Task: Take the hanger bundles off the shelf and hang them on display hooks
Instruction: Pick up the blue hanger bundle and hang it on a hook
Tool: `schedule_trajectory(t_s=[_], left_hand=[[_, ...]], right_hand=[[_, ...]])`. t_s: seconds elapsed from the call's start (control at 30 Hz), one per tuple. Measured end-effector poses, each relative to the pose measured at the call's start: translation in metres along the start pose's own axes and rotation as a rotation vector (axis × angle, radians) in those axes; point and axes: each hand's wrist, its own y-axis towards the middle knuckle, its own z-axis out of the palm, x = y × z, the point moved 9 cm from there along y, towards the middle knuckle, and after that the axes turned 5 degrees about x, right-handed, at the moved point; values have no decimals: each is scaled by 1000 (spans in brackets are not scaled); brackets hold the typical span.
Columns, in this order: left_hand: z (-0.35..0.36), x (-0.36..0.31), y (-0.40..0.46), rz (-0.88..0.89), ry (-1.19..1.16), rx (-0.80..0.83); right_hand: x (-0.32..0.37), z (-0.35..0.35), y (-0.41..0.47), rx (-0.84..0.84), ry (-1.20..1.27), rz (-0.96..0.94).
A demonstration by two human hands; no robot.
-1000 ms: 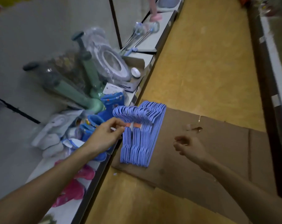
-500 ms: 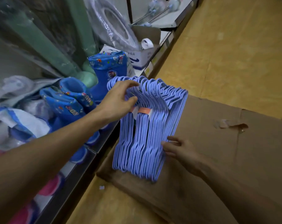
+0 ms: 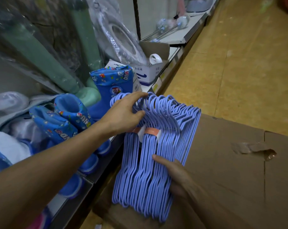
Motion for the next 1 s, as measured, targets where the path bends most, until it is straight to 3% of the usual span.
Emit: schedule_trajectory(t_s=[0.17,0.27,0.33,0.47,0.6,1.0], left_hand=[[-3,-8,0,39,-85,-58],[8,-10,3,24,-280,-71],[19,-10,3,-78,-437,-94],[66,-18,2,-274,-831,63],[102,-55,6,-238,-1018,103],[118,-112,15,-217,-982,-93]], right_hand=[[7,-15,-9,16,-21,65],[14,-37,-22,11,-24,105],[19,-52,-33,19,-38,145],[35,-82,-58,44,-38,195],[49,-106,-74,24,-121,196],[74,-134,-91,-79,-374,15]])
